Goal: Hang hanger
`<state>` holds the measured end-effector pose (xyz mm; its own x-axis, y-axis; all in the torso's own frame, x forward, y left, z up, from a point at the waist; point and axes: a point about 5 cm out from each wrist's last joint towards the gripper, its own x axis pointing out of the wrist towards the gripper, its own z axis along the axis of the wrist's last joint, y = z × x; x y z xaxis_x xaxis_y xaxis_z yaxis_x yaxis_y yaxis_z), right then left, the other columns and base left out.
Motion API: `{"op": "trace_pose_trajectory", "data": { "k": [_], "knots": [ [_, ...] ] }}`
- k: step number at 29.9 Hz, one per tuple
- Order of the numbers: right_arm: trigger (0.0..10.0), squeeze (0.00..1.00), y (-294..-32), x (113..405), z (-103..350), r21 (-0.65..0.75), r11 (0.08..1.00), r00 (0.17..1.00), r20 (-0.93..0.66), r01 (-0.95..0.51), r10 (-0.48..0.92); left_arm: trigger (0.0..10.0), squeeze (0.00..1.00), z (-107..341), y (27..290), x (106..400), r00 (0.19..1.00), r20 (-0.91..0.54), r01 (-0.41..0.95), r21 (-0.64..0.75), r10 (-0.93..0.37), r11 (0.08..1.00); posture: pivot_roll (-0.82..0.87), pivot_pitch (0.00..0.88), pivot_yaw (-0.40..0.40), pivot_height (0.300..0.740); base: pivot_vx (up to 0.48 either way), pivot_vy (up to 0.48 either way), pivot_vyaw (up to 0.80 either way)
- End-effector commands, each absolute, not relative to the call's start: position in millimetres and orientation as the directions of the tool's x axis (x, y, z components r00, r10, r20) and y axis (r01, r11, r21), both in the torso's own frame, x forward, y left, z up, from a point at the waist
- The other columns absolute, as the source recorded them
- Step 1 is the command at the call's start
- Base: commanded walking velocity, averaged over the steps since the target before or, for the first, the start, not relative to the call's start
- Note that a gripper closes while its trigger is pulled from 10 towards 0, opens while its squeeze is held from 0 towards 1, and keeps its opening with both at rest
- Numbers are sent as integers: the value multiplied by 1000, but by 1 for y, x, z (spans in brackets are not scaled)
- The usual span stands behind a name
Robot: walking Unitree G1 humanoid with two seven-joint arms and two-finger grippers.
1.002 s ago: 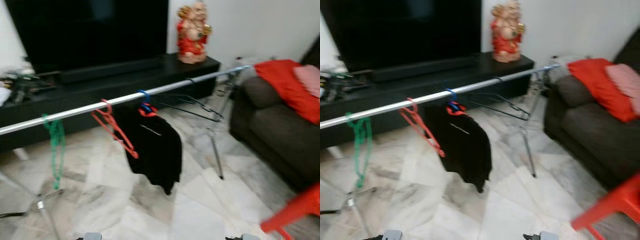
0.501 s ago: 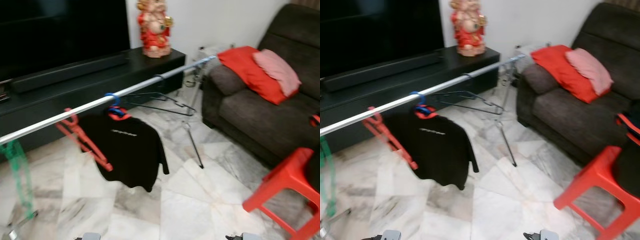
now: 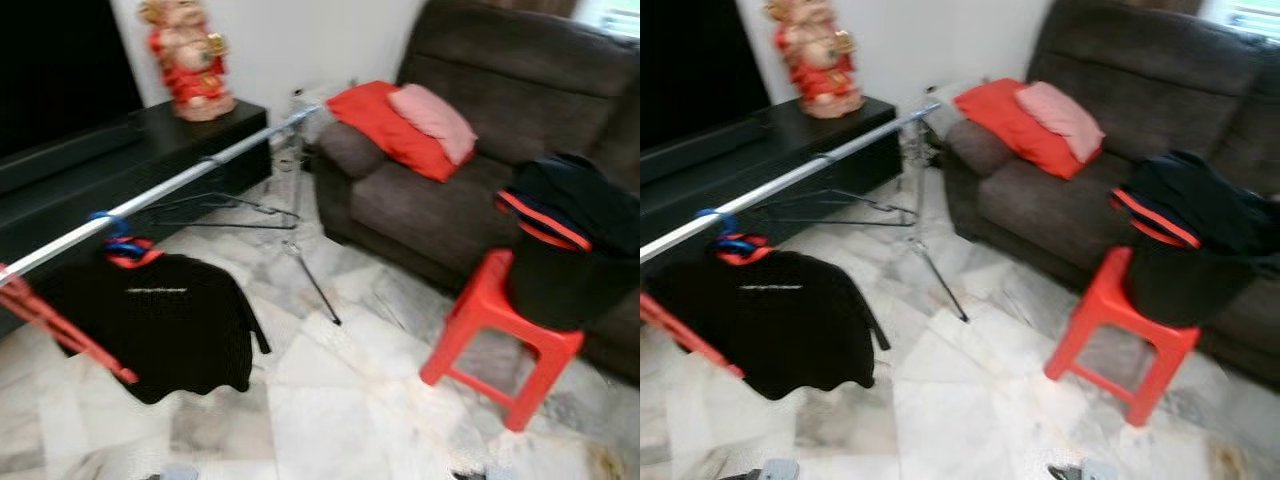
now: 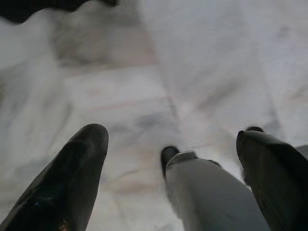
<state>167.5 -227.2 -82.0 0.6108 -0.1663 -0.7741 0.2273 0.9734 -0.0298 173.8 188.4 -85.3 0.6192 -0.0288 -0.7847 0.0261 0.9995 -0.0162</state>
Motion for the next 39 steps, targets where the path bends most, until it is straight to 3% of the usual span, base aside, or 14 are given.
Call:
{"op": "trace_pose_trajectory", "data": {
  "k": [1, 16, 31, 39],
  "knots": [
    [10000, 0, -220, 166, -85, -14, 975, 606, -781, 223, -150, 10000, 0, -87, 198, 168, 602, -798, 5, 1, -2, 1000, 30, 20, 12, 740, 0, 0, -756],
    [10000, 0, -219, 165, -85, -9, 973, 607, -781, 230, -151, 10000, 0, -86, 201, 168, 611, -792, -2, 8, 8, 1000, 31, 26, 15, 740, 16, 0, -746],
    [10000, 0, -220, 166, -84, -8, 972, 612, -775, 236, -155, 10000, 0, -86, 200, 169, 612, -791, -4, 3, 5, 1000, 32, 25, 15, 740, 253, 0, 0],
    [10000, 0, -219, 167, -84, -7, 972, 620, -769, 235, -155, 10000, 0, -85, 200, 170, 614, -790, -3, 1, 2, 1000, 30, 25, 17, 740, 253, 0, -480]
  ]
}}
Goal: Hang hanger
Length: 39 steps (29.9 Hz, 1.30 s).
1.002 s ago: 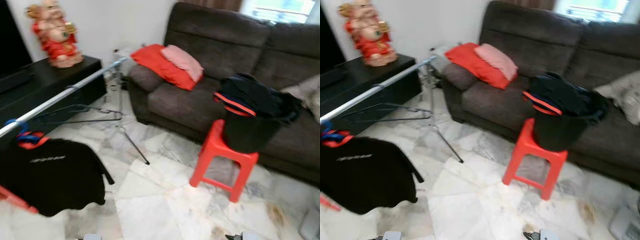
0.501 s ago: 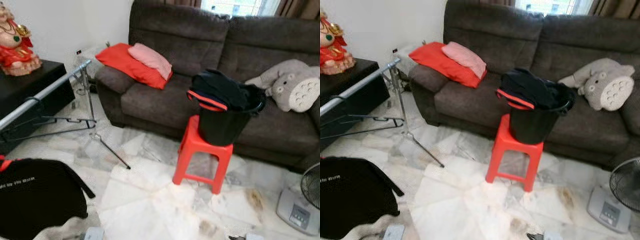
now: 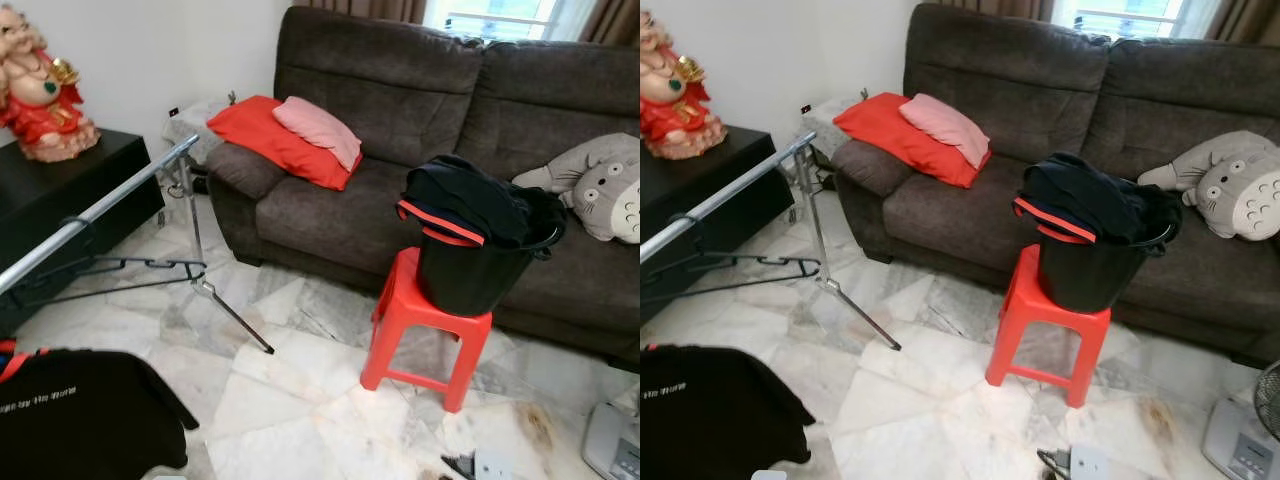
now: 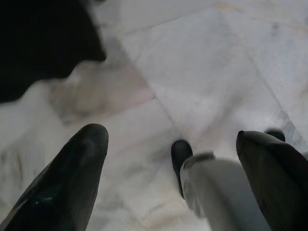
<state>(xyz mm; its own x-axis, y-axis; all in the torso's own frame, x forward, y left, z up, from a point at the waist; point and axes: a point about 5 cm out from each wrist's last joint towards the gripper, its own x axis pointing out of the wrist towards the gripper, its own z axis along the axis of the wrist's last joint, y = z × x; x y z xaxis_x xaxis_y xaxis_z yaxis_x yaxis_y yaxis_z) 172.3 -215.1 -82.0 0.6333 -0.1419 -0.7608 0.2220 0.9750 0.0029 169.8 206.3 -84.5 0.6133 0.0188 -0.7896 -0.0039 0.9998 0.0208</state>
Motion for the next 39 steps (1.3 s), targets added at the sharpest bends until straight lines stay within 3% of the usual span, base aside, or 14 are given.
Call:
{"op": "trace_pose_trajectory", "data": {
  "k": [1, 6, 14, 36, 39],
  "knots": [
    [10000, 0, -219, 167, -83, -7, 972, 621, -768, 235, -156, 10000, 0, -85, 200, 170, 614, -789, -3, 0, 2, 1000, 31, 25, 16, 740, 251, 0, 0],
    [10000, 0, -219, 167, -84, -2, 968, 616, -772, 250, -161, 10000, 0, -85, 199, 171, 615, -788, -4, -2, 0, 1000, 29, 24, 18, 740, 253, 0, 0],
    [10000, 0, -219, 167, -84, -3, 969, 617, -770, 247, -159, 10000, 0, -85, 199, 171, 614, -789, -3, -3, -1, 1000, 30, 23, 20, 740, 255, 0, -668],
    [10000, 0, -217, 170, -82, -1, 978, 641, -755, 207, -137, 10000, 0, -84, 199, 173, 614, -790, 9, -6, -11, 1000, 25, 0, 25, 740, 281, 0, 0],
    [10000, 0, -216, 171, -82, -4, 980, 645, -752, 200, -135, 10000, 0, -83, 201, 175, 616, -788, 12, -3, -10, 1000, 25, 0, 27, 740, 345, 0, 800]
  ]
}}
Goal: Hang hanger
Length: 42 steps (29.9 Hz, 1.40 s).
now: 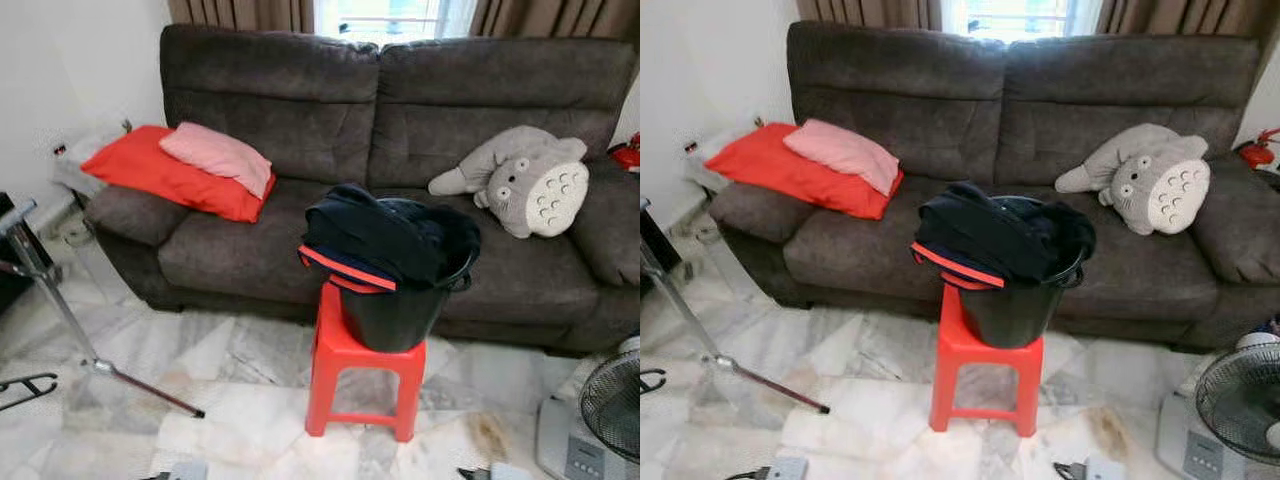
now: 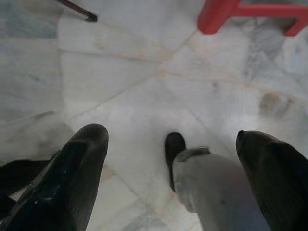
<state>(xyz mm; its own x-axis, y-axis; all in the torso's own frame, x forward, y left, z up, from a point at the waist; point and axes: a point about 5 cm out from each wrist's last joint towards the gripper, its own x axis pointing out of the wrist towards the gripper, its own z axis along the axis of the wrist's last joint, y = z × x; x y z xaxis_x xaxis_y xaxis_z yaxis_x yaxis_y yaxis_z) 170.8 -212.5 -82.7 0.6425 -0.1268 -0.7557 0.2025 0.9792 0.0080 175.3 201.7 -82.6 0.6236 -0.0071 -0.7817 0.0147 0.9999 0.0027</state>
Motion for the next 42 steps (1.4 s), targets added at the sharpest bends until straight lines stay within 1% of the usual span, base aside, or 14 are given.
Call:
{"op": "trace_pose_trajectory", "data": {
  "k": [1, 4, 13, 16, 20, 24, 27, 31, 32, 34, 35, 36, 39, 42],
  "knots": [
    [10000, 0, -216, 171, -82, -3, 980, 645, -753, 200, -134, 10000, 0, -83, 201, 175, 616, -788, 13, -2, -10, 1000, 23, 0, 28, 740, 345, 0, 800],
    [10000, 0, -215, 170, -83, 7, 977, 640, -756, 211, -133, 10000, 0, -83, 201, 175, 615, -788, 17, 1, -10, 1000, 20, 0, 30, 740, 345, 0, 669],
    [10000, 0, -211, 171, -83, 40, 978, 654, -749, 206, -107, 10000, 0, -83, 202, 175, 614, -789, 32, 4, -17, 999, 17, 0, 37, 740, 343, 0, 0],
    [10000, 0, -212, 172, -81, 26, 983, 667, -738, 183, -105, 10000, 0, -83, 202, 176, 617, -787, 40, 11, -16, 999, 13, 0, 35, 740, 0, 0, 0],
    [10000, 0, -212, 172, -80, 32, 980, 687, -718, 195, -114, 10000, 0, -83, 202, 175, 615, -789, 44, 12, -18, 999, 7, 0, 33, 740, 0, 0, 0],
    [10000, 0, -211, 174, -78, 49, 981, 717, -690, 185, -101, 10000, 0, -84, 201, 173, 610, -792, 51, 10, -24, 999, -5, 0, 25, 740, 0, 0, 0],
    [10000, 0, -211, 175, -75, 88, 973, 750, -653, 213, -105, 10000, 0, -84, 200, 173, 609, -792, 53, 8, -26, 999, -19, 0, 25, 740, 0, 0, 0],
    [10000, 0, -214, 179, -70, 43, 976, 782, -607, 213, -144, 10000, 0, -84, 199, 174, 607, -794, 58, 9, -28, 998, -59, 0, 29, 740, 0, 0, 0],
    [10000, 0, -214, 183, -66, -3, 982, 807, -570, 189, -157, 10000, 0, -84, 199, 174, 605, -795, 61, 11, -28, 998, -67, 1, 29, 740, 0, 0, 0],
    [10000, 0, -210, 194, -43, -122, 985, 915, -372, 121, -158, 10000, 0, -84, 198, 174, 598, -801, 70, 18, -28, 997, -74, 11, 30, 740, 0, 0, 0],
    [10000, 0, -207, 193, -16, -141, 984, 976, -171, 112, -136, 10000, 0, -84, 198, 174, 596, -802, 74, 19, -29, 997, -87, 17, 28, 740, 0, 0, 0],
    [10000, 0, -207, 193, -16, -141, 984, 976, -171, 112, -136, 10000, 0, -84, 198, 174, 596, -802, 74, 19, -29, 997, -87, 17, 28, 740, 0, 0, 0],
    [10000, 0, -207, 186, 15, -130, 985, 993, -33, 110, -115, 10000, 0, -84, 196, 176, 598, -801, 71, 17, -29, 997, -116, 28, 30, 740, 0, 0, 0],
    [10000, 0, -201, 181, 32, -101, 995, 1000, 11, 27, -26, 10000, 0, -84, 192, 177, 597, -801, 76, 12, -36, 997, -127, 38, 29, 740, 0, 0, 0]
  ]
}}
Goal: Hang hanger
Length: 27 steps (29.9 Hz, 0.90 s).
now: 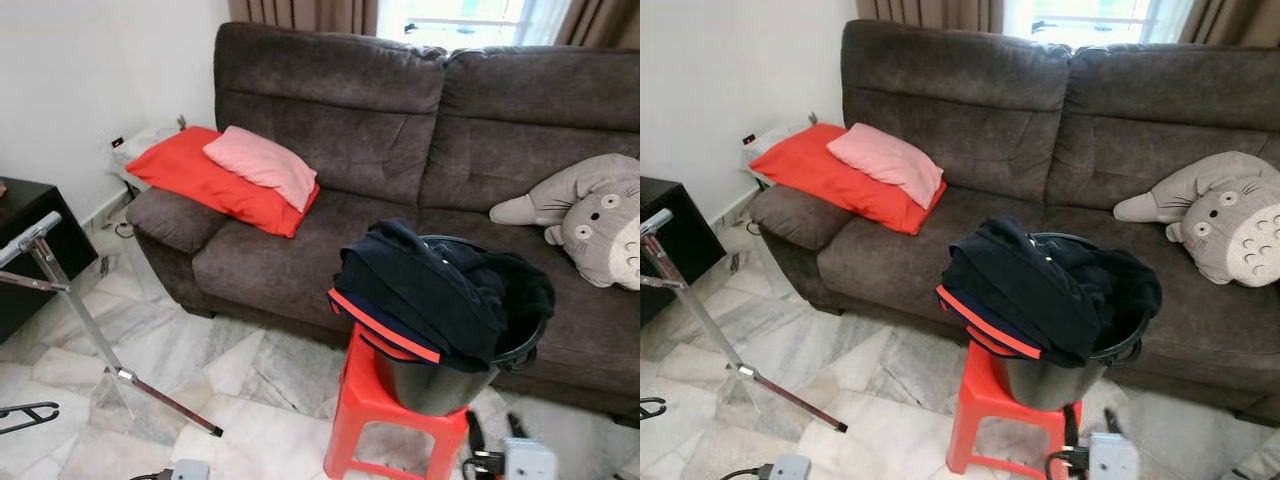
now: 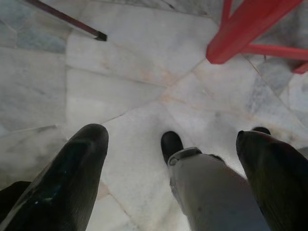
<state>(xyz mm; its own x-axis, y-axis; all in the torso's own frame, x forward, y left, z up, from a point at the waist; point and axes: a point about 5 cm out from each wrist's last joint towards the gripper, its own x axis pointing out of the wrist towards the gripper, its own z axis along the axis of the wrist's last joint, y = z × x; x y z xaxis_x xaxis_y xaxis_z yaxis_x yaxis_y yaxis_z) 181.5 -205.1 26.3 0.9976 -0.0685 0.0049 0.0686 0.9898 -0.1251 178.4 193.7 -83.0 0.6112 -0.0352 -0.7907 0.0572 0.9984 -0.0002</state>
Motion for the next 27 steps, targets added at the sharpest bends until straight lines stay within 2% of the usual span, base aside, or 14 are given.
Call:
{"op": "trace_pose_trajectory", "data": {
  "k": [1, 5, 6, 7, 8, 9, 12, 13, 14, 15, 17, 18, 27],
  "knots": [
    [10000, 0, -201, 181, 32, -101, 995, 1000, 11, 27, -26, 10000, 0, -84, 192, 177, 597, -801, 76, 12, -36, 997, -127, 38, 29, 740, 0, 0, 0],
    [10000, 0, -203, 176, 39, -86, 995, 998, 37, 53, -50, 10000, 0, -83, 190, 180, 604, -796, 79, 6, -43, 997, -123, 40, 23, 740, 0, 0, 0],
    [10000, 0, -211, 179, 40, -62, 986, 987, 44, 155, -153, 10000, 0, -84, 190, 179, 603, -797, 71, 7, -38, 997, -127, 40, 22, 740, 0, 0, 0],
    [10000, 376, -212, 181, 42, -35, 981, 981, 30, 191, -190, 10000, 0, -84, 190, 179, 602, -798, 70, 7, -36, 998, -127, 40, 22, 740, 0, 0, 0],
    [10000, 376, -213, 183, 42, -16, 978, 978, 8, 208, -208, 10000, 0, -84, 190, 178, 600, -799, 69, 8, -36, 998, -128, 42, 23, 740, 0, 0, 0],
    [10000, 1000, -213, 189, 45, 13, 978, 978, 8, 208, -208, 10000, 0, -84, 190, 178, 598, -800, 70, 8, -36, 998, -124, 41, 21, 740, 0, 0, 0],
    [10000, 1000, -218, 206, 57, 86, 967, 971, 2, 239, -240, 10000, 0, -85, 191, 175, 594, -804, 64, 7, -33, 998, -117, 41, 21, 740, 0, 0, 0],
    [10000, 918, -217, 211, 58, 105, 968, 974, -13, 227, -227, 10000, 0, -86, 191, 175, 592, -805, 62, 7, -31, 998, -113, 40, 21, 740, 0, 0, 0],
    [10000, 514, -215, 215, 59, 104, 975, 980, -18, 198, -197, 10000, 0, -86, 192, 174, 590, -807, 61, 7, -30, 998, -110, 43, 23, 740, 0, 0, 0],
    [10000, 0, -210, 219, 61, 93, 986, 990, -18, 138, -137, 10000, 0, -86, 192, 173, 588, -808, 59, 8, -29, 998, -108, 43, 21, 740, 0, 0, 0],
    [10000, 0, -206, 221, 62, 82, 992, 995, -17, 97, -96, 10000, 0, -86, 192, 173, 587, -809, 58, 8, -28, 998, -104, 42, 19, 740, 0, 0, 0],
    [10000, 0, -197, 222, 65, 63, 998, 1000, -13, 24, -24, 10000, 0, -87, 193, 172, 586, -810, 55, 9, -25, 998, -103, 43, 18, 740, 0, 0, 0],
    [10000, 0, -185, 212, 62, 98, 994, 996, -74, -46, 53, 10000, 0, -87, 197, 170, 580, -815, 50, 16, -16, 999, -106, 49, 27, 740, 0, 0, 0]
  ]
}}
